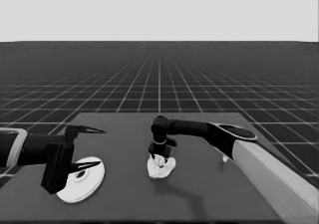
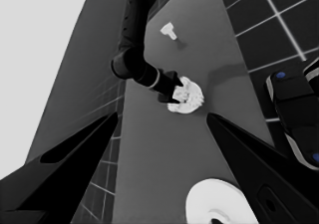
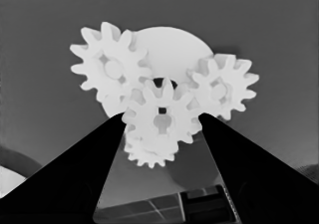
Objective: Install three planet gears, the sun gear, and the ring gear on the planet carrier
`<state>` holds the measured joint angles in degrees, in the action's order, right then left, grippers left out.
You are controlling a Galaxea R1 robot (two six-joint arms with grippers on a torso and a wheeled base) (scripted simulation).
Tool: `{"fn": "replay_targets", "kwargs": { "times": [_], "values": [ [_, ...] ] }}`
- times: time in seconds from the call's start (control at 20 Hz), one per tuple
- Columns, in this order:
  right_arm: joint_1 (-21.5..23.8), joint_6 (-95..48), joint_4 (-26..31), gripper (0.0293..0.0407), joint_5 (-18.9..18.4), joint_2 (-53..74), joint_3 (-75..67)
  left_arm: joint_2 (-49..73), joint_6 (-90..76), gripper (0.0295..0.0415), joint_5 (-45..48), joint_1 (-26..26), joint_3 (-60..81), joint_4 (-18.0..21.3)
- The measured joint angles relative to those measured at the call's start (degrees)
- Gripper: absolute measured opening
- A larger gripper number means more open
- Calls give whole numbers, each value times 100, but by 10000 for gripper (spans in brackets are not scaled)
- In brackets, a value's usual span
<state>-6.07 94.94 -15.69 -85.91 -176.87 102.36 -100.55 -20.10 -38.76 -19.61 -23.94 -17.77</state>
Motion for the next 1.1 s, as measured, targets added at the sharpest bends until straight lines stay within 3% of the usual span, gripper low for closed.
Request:
{"fn": "replay_targets", "kwargs": {
  "times": [1.1],
  "values": [
    [-3,1320,0,310,0,1,0,0,0,385,0,0,0,0]
  ]
}}
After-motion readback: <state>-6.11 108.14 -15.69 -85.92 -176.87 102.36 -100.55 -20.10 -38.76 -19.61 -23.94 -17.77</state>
